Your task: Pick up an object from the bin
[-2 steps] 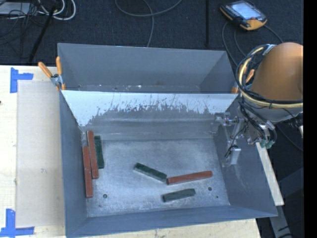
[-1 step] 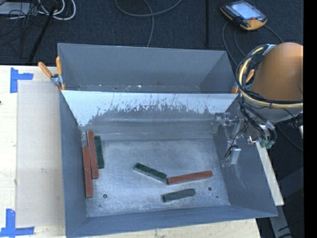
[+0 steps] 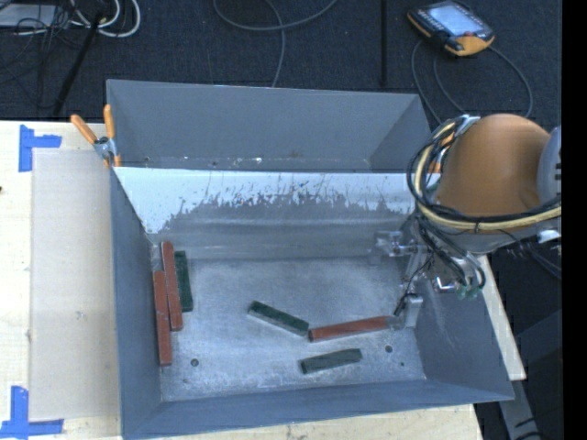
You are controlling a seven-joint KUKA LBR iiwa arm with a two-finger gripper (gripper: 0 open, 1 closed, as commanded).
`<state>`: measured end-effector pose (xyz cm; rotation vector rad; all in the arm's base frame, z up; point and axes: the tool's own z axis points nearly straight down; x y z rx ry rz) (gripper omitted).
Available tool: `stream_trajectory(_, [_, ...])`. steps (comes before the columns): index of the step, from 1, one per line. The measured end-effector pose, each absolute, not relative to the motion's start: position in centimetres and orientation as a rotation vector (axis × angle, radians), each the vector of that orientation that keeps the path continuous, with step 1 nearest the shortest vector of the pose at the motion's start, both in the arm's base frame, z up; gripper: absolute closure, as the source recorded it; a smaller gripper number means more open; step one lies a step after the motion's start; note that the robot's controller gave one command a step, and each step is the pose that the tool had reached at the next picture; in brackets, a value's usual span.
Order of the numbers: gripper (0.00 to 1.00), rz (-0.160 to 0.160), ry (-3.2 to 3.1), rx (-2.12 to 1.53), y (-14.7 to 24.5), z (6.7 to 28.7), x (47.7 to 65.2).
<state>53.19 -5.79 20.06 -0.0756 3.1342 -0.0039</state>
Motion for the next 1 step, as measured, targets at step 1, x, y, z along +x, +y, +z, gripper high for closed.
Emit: stream_trajectory(1, [0.00,0.000,3.132,-0.214,-3.96,13.27,52.06])
